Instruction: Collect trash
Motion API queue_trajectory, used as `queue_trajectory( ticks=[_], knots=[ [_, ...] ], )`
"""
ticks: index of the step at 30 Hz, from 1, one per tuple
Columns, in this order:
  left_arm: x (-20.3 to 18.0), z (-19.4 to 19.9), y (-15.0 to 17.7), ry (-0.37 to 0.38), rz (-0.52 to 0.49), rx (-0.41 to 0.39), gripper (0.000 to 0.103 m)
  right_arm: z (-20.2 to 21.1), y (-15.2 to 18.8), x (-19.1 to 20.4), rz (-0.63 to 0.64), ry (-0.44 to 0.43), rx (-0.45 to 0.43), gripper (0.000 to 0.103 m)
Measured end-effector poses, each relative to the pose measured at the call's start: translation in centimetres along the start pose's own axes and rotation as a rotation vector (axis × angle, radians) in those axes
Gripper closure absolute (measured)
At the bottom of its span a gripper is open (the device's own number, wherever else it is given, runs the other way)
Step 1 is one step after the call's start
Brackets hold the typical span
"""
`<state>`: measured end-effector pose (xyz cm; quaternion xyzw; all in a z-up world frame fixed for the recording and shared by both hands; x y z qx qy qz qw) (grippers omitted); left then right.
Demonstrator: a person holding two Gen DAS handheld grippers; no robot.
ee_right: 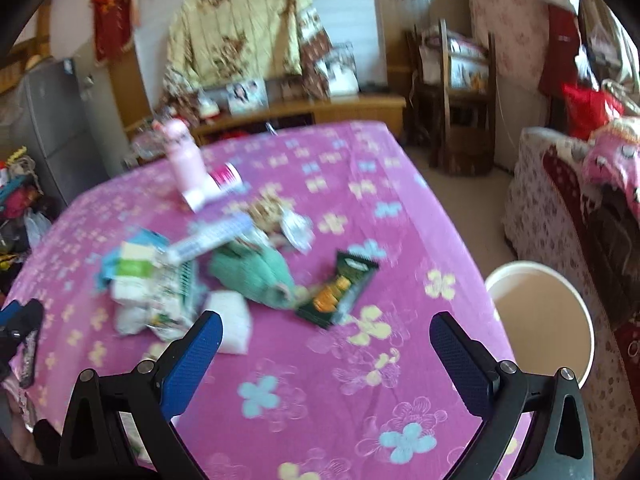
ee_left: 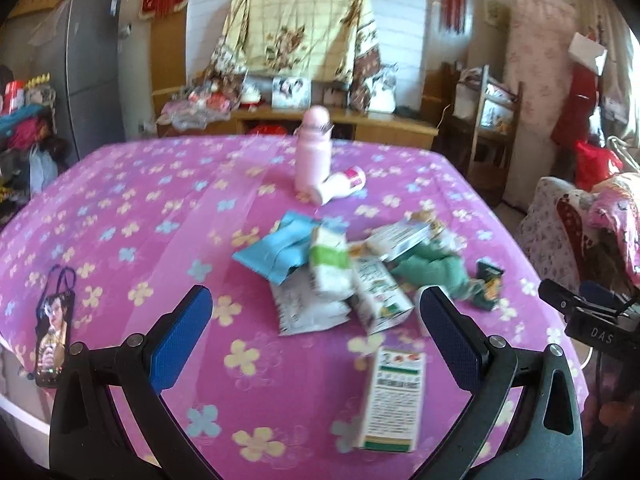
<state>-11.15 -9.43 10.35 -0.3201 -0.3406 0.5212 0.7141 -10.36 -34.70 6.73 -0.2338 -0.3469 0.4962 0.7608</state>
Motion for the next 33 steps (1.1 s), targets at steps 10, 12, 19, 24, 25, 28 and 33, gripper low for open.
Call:
queue_trajectory(
  ticks=[10,12,19,24,25,28,33],
  knots=[
    [-1.1,4.2,-2.1,0.002,-0.003,-0.102,0.000,6.5,-1.7,3.3,0.039,-0.097,-0.151,0.000],
    [-1.1,4.7,-2.3,-0.003,0.000,-0.116,0.000,7.5,-1.9,3.9,0.058,-0.100,-0.177,0.000],
    [-0.9,5.9,-2.7,-0.016,0.016,-0.143,0.000,9.7,-2.1,4.9,0.069,-0.129,-0.222,0.000],
    [-1.1,6.4,-2.8,-0.029,0.010,-0.158,0.000,10.4,-2.2,5.2,0.073,-0.127,-0.239,0.000],
    [-1.1,6.5,-2.9,-0.029,0.010,-0.160,0.000,10.4,-2.3,5.2,0.072,-0.126,-0.239,0.000],
    [-1.1,6.6,-3.0,-0.034,0.007,-0.165,0.000,10.5,-2.3,5.2,0.072,-0.128,-0.241,0.000],
    [-1.1,6.7,-2.9,-0.033,0.012,-0.166,0.000,10.6,-2.4,5.2,0.070,-0.127,-0.244,0.000]
  ],
)
Point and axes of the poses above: each gripper's, at about its wrist camera, not at the fingertips, and z roughly against the way its jaws point, x to its left, y to its underside, the point moved 6 cm from there along -z, roughly the way its jaws point, and after that the axes turned 15 degrees about -z, right-handed, at the moved point
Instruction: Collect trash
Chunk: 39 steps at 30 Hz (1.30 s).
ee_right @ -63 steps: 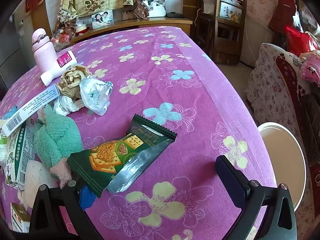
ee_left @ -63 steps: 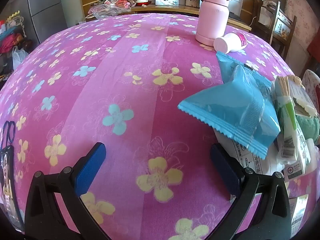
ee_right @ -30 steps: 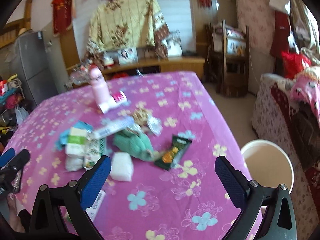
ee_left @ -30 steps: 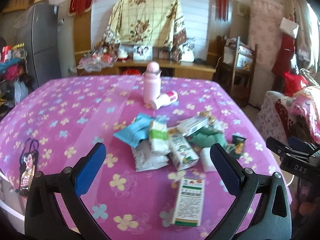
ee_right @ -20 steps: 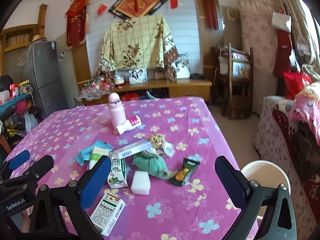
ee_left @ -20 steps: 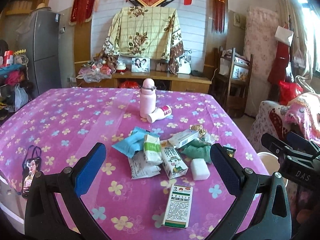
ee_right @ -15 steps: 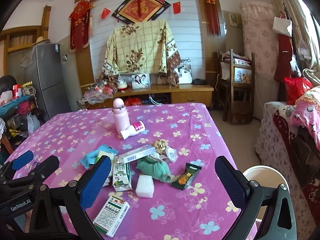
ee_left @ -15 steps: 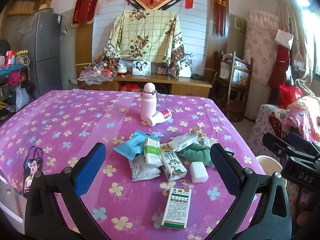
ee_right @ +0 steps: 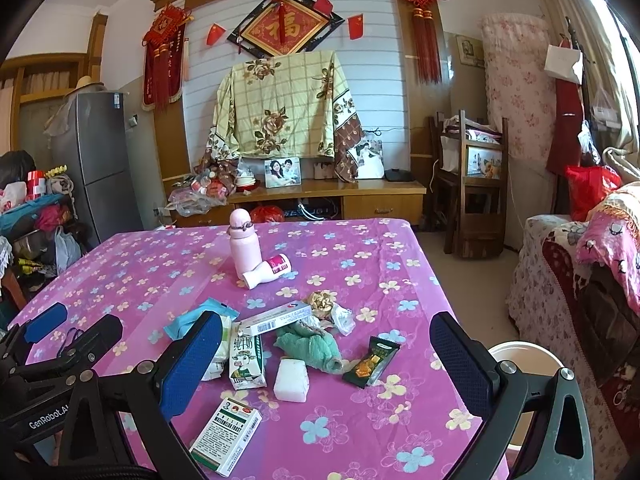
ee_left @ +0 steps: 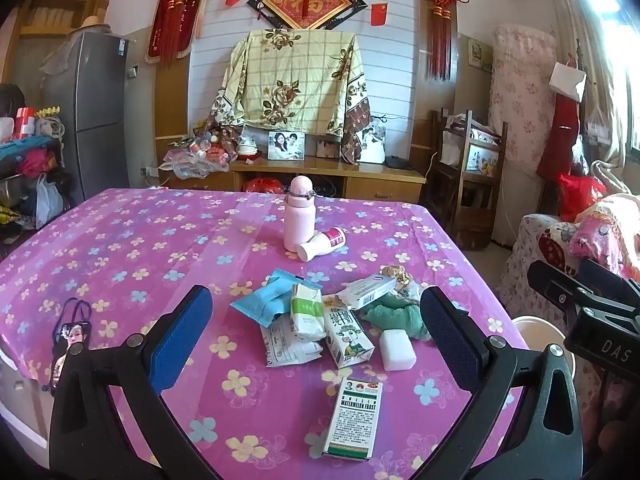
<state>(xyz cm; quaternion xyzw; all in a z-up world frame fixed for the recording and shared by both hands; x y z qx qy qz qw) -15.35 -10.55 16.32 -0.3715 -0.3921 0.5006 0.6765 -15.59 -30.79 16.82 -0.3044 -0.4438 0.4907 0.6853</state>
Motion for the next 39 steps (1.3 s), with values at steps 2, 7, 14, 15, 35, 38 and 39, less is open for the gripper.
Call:
queue_trajectory(
  ticks=[2,7,14,15,35,38,39],
  knots=[
    [0.07,0.02,0.04,0.000,-0.002,0.000,0.000,0.02,-0.01,0.04,-0.001,0.000,0.000,0.000],
    [0.33,0.22,-0.14,-0.009,0.005,-0.004,0.000,0.36,-0.18,0.02,0.001,0.001,-0.007,0.000],
    [0.44,0.33,-0.37,-0.017,0.007,-0.006,0.000,0.46,-0.15,0.02,0.006,0.004,-0.004,0.000],
    [0.41,0.35,-0.37,-0.017,0.007,-0.007,0.000,0.54,-0.29,0.01,0.007,0.005,-0.004,0.000],
    [0.75,0.56,-0.55,-0.014,0.007,-0.005,0.000,0.40,-0.69,-0.09,0.003,0.008,0.000,0.000],
    [0.78,0.58,-0.56,-0.015,0.007,-0.005,0.000,0.42,-0.79,-0.19,0.003,0.008,0.003,0.000],
    [0.80,0.59,-0.58,-0.016,0.006,-0.005,0.000,0.34,-0.72,-0.18,0.002,0.008,0.001,0.000]
  ],
)
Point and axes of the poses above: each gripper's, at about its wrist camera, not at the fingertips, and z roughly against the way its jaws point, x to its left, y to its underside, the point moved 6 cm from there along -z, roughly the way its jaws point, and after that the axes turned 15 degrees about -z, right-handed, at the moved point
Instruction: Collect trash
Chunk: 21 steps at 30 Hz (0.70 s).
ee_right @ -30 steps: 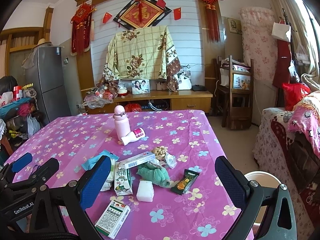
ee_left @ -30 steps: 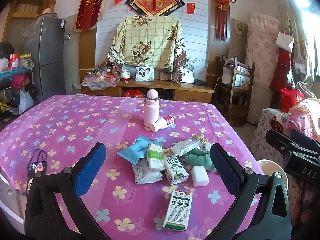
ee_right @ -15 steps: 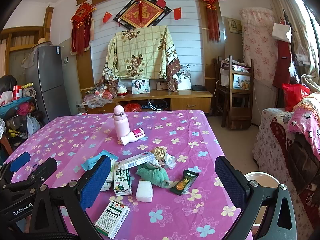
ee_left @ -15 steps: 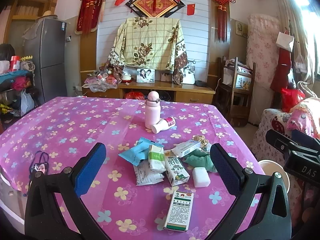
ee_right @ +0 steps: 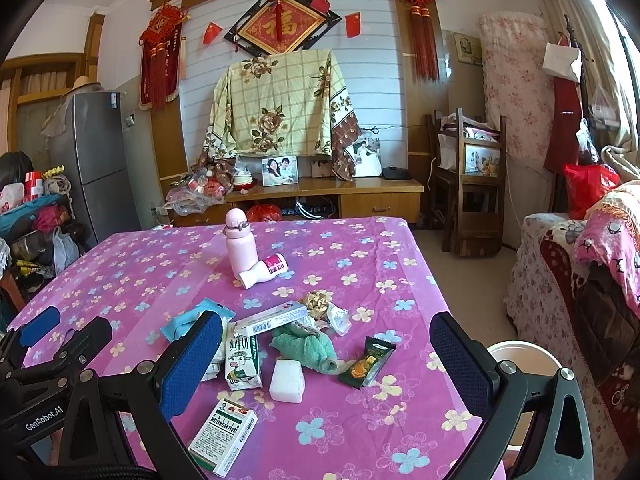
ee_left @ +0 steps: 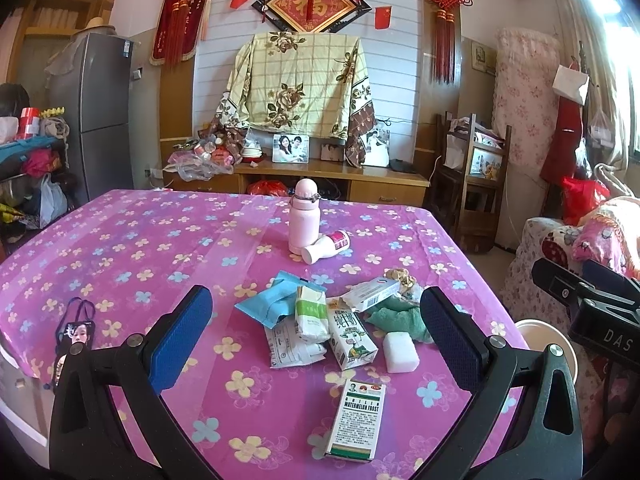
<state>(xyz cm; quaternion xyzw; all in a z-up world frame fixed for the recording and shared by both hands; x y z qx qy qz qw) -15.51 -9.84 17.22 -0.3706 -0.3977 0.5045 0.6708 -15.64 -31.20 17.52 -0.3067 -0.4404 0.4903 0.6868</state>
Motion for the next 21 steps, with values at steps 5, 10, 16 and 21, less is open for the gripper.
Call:
queue_trajectory(
  ticks=[5,10,16,21],
  knots=[
    [0.05,-0.04,-0.02,0.001,0.003,-0.001,0.000,-0.01,-0.03,0.00,0.000,0.002,0.000,0.000],
    [-0.04,-0.14,0.02,0.003,0.002,0.005,0.000,-0.08,0.00,-0.07,-0.001,0.003,0.003,0.000],
    [-0.20,-0.33,0.11,0.003,0.002,0.008,0.000,-0.16,0.19,-0.27,-0.002,0.004,0.006,0.000],
    [-0.45,-0.35,0.32,0.001,0.000,0.011,0.000,-0.16,0.18,-0.27,-0.003,0.006,0.006,0.000]
  ],
)
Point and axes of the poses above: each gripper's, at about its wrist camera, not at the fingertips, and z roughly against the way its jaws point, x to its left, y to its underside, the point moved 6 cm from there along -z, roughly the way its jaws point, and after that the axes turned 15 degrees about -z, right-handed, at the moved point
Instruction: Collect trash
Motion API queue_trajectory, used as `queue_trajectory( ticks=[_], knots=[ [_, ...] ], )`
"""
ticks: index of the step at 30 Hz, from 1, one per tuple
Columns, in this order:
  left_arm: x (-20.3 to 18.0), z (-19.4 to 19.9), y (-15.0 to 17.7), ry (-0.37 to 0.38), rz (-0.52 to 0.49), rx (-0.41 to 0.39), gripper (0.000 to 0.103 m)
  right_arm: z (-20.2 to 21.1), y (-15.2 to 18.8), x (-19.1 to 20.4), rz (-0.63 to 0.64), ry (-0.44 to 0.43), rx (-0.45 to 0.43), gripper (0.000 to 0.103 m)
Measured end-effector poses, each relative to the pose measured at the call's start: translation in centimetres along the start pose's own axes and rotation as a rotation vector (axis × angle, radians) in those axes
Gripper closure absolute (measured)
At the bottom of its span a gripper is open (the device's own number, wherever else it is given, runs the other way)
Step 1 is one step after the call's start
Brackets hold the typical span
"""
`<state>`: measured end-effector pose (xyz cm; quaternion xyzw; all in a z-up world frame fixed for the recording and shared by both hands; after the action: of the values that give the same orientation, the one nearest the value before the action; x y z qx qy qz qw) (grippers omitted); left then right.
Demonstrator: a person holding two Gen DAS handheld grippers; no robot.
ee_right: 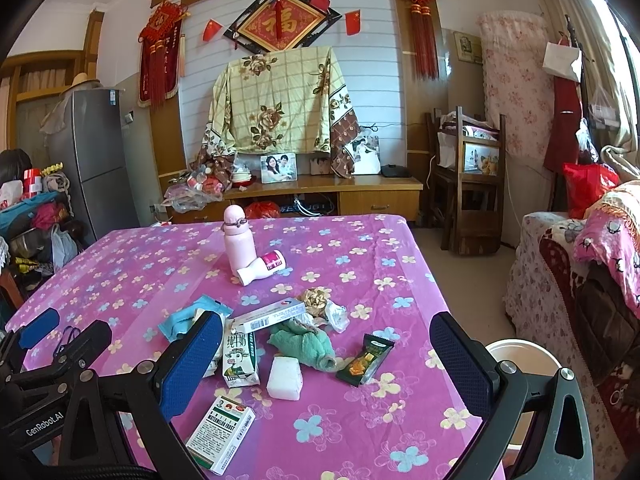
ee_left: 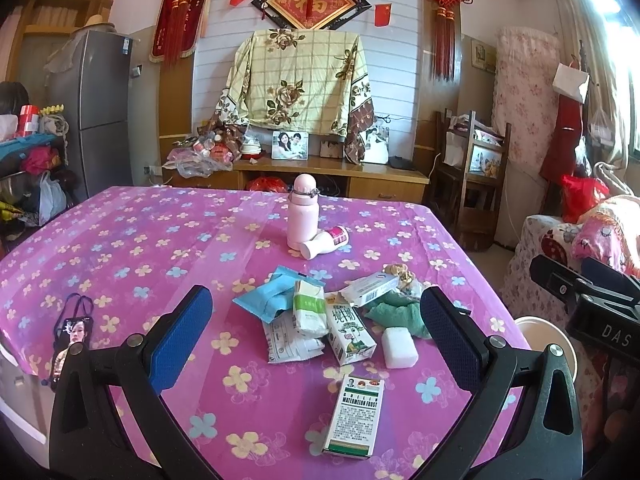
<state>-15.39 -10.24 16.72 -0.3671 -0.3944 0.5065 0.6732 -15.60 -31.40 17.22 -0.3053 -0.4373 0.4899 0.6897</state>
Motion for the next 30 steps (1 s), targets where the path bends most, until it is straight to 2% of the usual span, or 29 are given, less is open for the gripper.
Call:
queue_trajectory(
  ticks=[15,30],
  knots=[
    [-0.9,-0.9,1.3,0.002,-0.001,0.031,0.000,-0.3,1.1,-1.5,-0.007,0.006,0.026,0.000],
    [-1.1,-1.3,2.0,0.007,0.000,0.044,0.000,-0.7,1.2,-1.4,-0.006,0.011,0.040,0.000]
  ],
)
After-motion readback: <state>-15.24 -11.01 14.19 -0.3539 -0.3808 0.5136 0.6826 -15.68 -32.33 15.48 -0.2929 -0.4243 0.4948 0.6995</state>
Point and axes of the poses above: each gripper's, at about its wrist camera, not at the fingertips, and z roughly against the way its jaws point, x to its left, y to its underside, the point moved 6 cm from there along -z, roughly the way its jaws point, and after that the axes turned 15 degrees about -z, right-handed, at the moved point
